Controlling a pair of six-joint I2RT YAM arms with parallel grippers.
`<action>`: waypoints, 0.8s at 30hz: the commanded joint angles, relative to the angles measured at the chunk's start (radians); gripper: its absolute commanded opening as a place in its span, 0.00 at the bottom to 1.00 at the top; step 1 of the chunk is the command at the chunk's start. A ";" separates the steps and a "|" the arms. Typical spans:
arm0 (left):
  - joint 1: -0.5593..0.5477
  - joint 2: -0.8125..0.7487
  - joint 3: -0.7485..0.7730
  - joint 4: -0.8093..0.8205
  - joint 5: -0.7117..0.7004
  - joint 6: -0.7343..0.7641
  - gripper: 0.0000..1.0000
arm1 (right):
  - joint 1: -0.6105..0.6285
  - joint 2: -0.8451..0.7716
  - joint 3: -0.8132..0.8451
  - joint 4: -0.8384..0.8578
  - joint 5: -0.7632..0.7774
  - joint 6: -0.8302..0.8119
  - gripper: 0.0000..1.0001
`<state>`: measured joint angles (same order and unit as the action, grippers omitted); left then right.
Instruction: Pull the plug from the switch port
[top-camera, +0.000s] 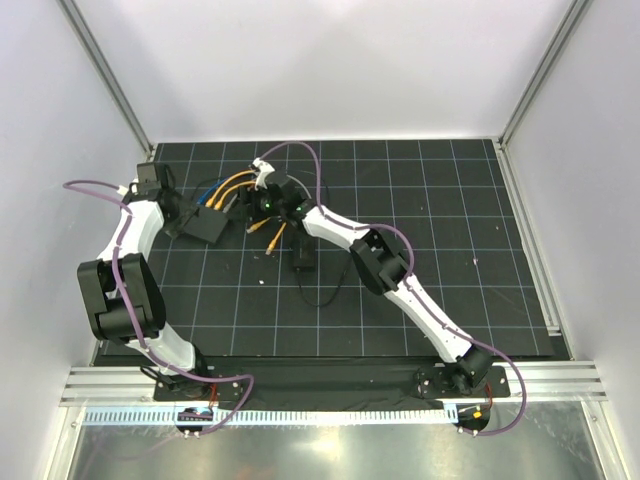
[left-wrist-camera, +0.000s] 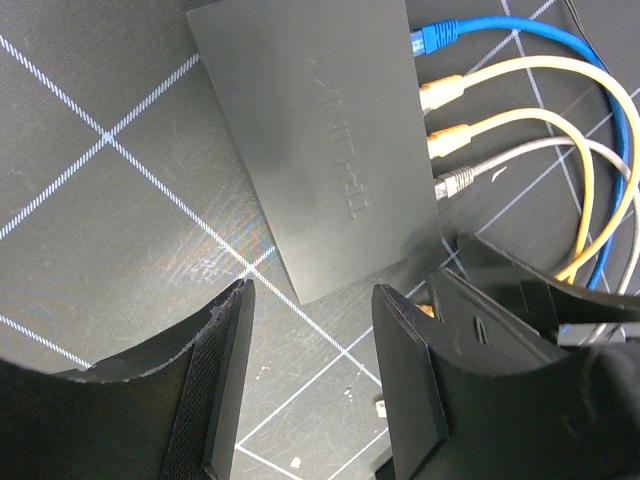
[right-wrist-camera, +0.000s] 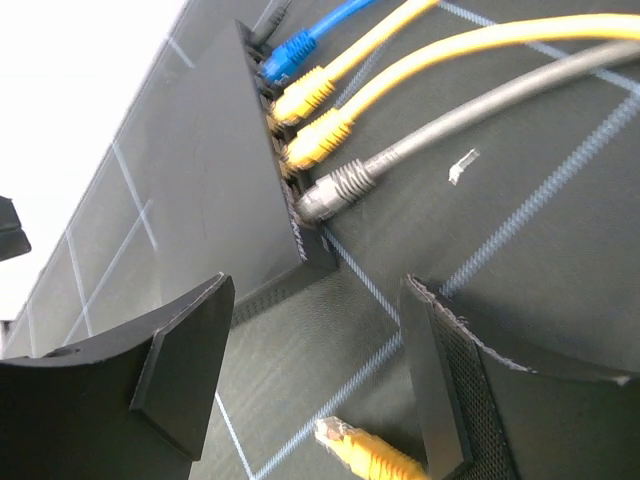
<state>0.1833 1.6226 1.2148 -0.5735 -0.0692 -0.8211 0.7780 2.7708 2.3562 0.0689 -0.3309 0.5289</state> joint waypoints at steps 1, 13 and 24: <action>-0.002 -0.055 0.012 0.032 0.017 0.025 0.55 | 0.010 0.047 0.067 0.058 -0.060 0.023 0.74; -0.002 -0.089 0.006 0.041 -0.006 0.050 0.55 | 0.049 0.085 0.109 0.132 -0.152 0.008 0.75; -0.002 -0.099 0.006 0.040 -0.037 0.074 0.55 | 0.069 0.010 0.031 0.167 -0.214 0.008 0.72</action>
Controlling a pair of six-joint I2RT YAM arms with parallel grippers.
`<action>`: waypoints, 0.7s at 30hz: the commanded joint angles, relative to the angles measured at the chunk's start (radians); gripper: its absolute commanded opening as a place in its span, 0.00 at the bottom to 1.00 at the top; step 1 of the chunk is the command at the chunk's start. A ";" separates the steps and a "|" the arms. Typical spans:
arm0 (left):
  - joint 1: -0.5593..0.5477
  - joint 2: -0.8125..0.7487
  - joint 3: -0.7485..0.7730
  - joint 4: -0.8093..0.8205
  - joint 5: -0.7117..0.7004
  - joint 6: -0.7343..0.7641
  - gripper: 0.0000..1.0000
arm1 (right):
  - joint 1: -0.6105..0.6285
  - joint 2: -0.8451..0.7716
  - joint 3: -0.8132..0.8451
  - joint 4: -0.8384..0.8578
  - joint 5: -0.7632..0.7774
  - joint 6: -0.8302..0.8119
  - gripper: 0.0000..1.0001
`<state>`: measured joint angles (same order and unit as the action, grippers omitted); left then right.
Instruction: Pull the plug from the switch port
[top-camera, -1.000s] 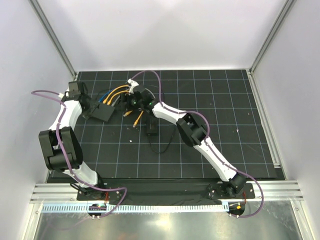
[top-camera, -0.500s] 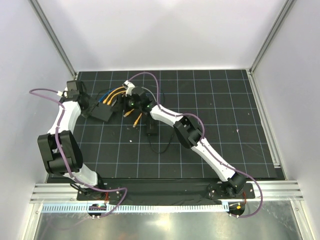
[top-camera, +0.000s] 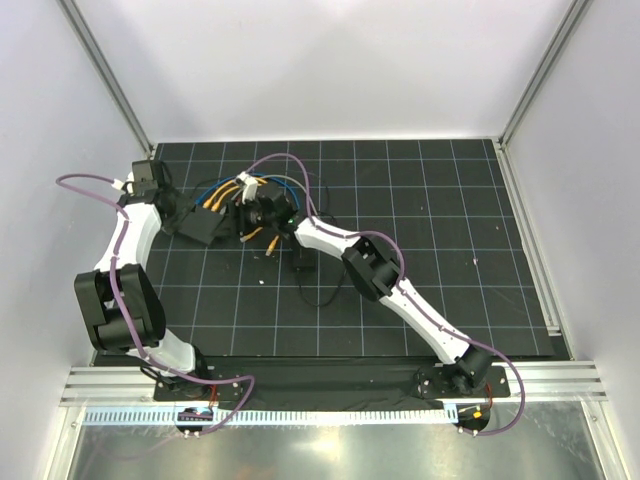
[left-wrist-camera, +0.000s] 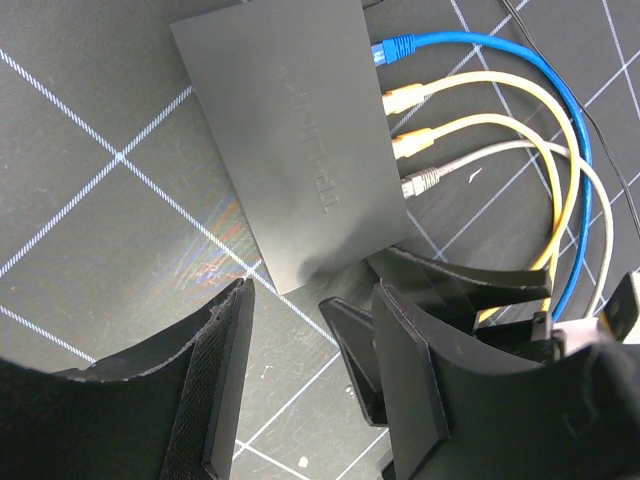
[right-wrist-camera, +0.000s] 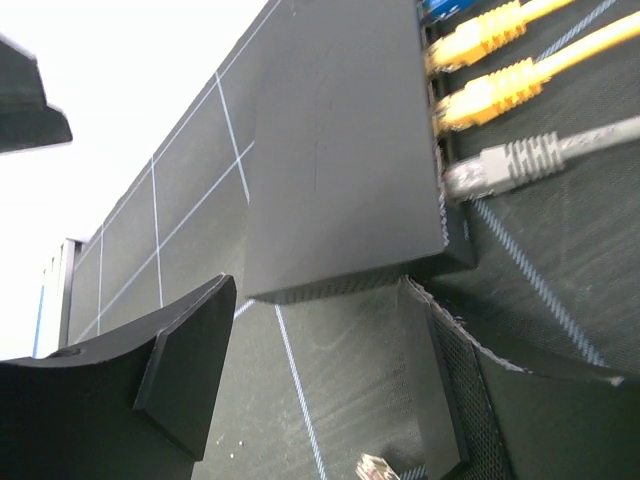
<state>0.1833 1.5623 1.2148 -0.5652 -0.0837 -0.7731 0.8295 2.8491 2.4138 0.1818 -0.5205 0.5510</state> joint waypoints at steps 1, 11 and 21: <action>-0.002 -0.039 0.005 0.033 -0.024 0.026 0.55 | 0.017 -0.095 -0.112 0.083 0.006 -0.019 0.72; -0.001 -0.004 0.008 0.039 -0.077 -0.005 0.53 | 0.000 -0.103 -0.079 0.024 0.215 -0.074 0.75; -0.001 0.024 0.020 0.019 -0.100 0.020 0.53 | -0.001 0.047 0.143 0.047 0.220 -0.002 0.80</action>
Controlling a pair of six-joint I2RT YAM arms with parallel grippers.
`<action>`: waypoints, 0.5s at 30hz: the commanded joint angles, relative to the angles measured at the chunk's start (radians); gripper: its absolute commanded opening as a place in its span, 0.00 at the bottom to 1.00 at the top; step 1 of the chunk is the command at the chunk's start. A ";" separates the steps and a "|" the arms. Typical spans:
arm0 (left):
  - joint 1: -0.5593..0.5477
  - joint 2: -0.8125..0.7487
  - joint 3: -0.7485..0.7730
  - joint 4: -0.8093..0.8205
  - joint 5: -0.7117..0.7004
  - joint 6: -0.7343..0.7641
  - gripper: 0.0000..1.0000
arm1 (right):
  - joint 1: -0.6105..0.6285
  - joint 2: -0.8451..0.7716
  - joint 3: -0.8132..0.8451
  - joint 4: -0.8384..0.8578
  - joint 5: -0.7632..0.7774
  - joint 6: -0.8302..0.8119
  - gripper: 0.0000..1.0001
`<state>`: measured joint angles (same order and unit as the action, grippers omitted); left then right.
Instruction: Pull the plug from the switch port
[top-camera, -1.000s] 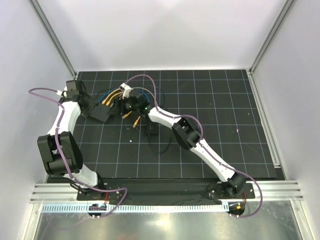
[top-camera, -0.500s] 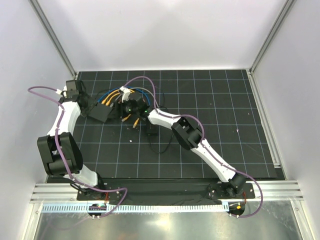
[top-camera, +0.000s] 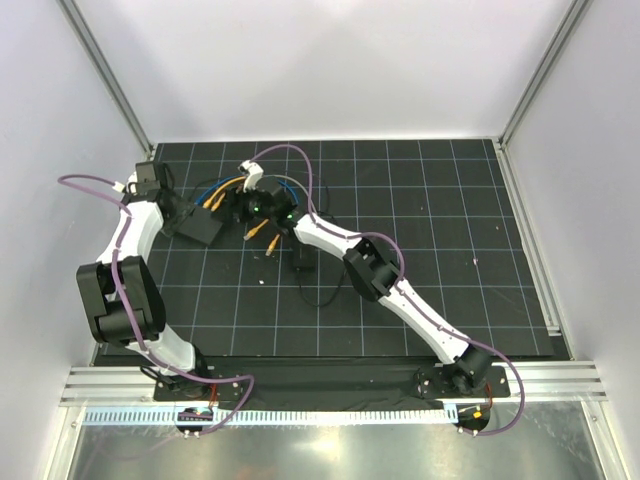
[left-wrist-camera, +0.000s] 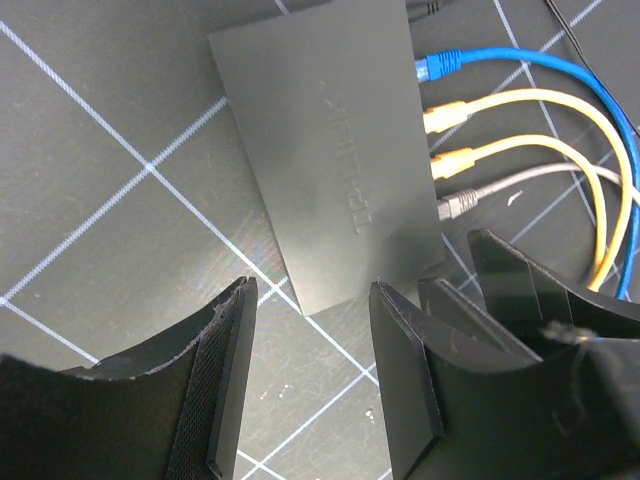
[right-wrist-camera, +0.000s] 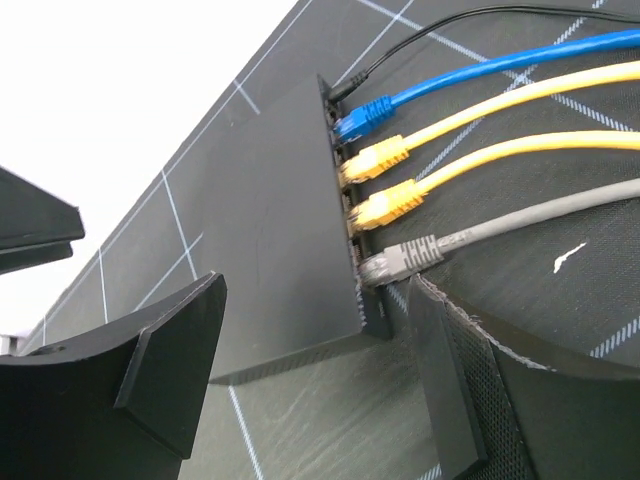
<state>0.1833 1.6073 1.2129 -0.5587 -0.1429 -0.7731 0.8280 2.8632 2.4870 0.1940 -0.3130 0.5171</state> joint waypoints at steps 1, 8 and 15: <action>-0.001 -0.026 0.023 0.008 -0.046 0.026 0.53 | -0.001 0.050 0.073 0.071 0.006 0.064 0.80; -0.001 -0.035 0.023 0.011 -0.044 0.031 0.53 | 0.007 0.094 0.131 0.091 -0.038 0.104 0.80; 0.025 0.037 0.100 -0.004 -0.097 0.061 0.55 | 0.028 0.078 0.101 0.094 -0.109 0.115 0.77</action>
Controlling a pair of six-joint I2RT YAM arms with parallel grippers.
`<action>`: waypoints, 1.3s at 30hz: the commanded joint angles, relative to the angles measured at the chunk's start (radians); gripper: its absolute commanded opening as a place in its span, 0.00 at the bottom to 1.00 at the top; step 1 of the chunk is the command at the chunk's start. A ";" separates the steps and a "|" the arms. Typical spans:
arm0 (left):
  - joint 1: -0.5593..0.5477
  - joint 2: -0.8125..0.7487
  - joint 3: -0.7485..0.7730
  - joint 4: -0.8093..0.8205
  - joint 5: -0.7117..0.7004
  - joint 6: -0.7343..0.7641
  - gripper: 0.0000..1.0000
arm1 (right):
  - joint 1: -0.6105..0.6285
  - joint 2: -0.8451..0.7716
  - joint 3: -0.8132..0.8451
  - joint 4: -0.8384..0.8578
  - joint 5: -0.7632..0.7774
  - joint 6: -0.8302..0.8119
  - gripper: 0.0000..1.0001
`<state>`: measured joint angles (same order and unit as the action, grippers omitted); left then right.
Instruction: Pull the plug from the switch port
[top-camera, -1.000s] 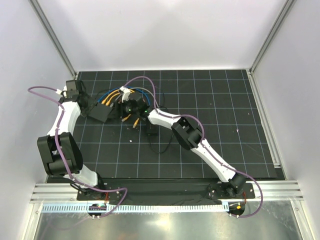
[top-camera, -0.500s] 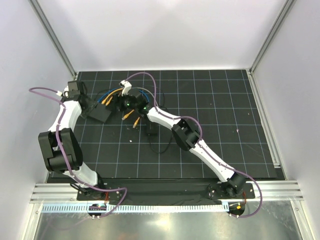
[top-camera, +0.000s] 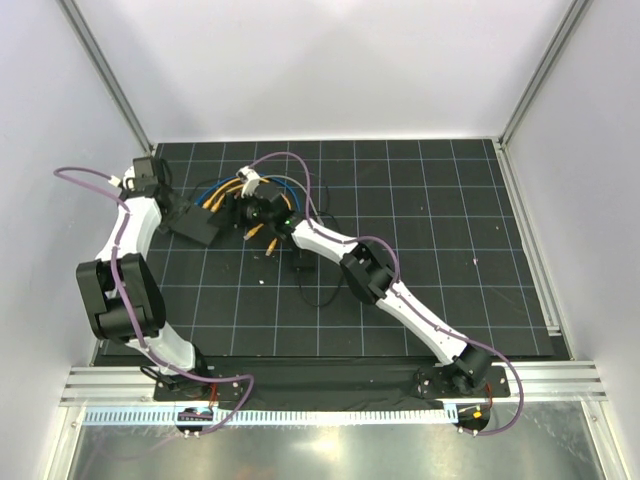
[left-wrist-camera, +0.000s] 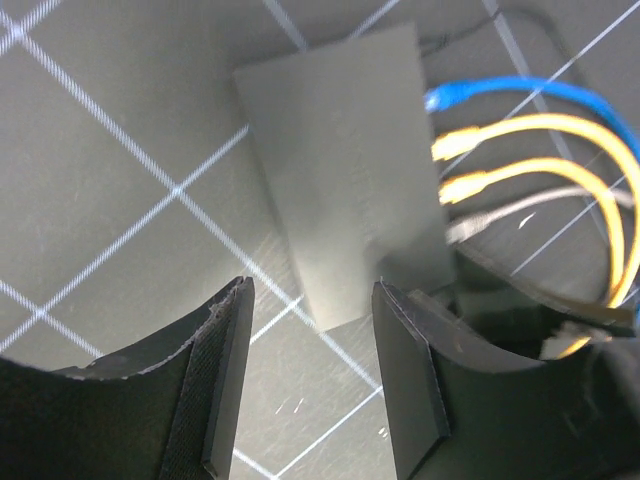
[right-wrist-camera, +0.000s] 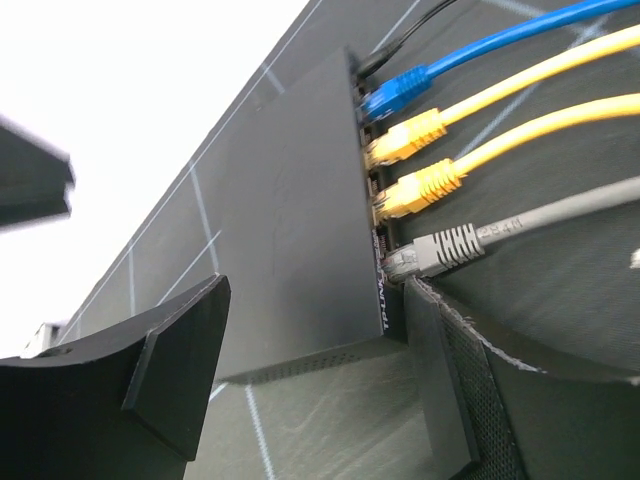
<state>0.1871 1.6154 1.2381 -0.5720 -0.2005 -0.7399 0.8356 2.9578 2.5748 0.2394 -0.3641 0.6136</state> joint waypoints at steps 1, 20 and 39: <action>0.034 0.049 0.101 0.006 0.014 0.031 0.56 | 0.023 -0.025 -0.001 0.055 -0.068 0.015 0.77; 0.057 0.468 0.568 -0.141 -0.031 0.168 0.57 | -0.006 -0.402 -0.488 0.072 0.005 0.063 0.73; 0.055 0.600 0.607 -0.160 0.082 0.198 0.52 | -0.033 -0.365 -0.469 0.118 -0.024 0.133 0.74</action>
<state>0.2428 2.2089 1.8118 -0.7235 -0.1596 -0.5560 0.8024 2.6076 2.0525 0.3164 -0.3744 0.7250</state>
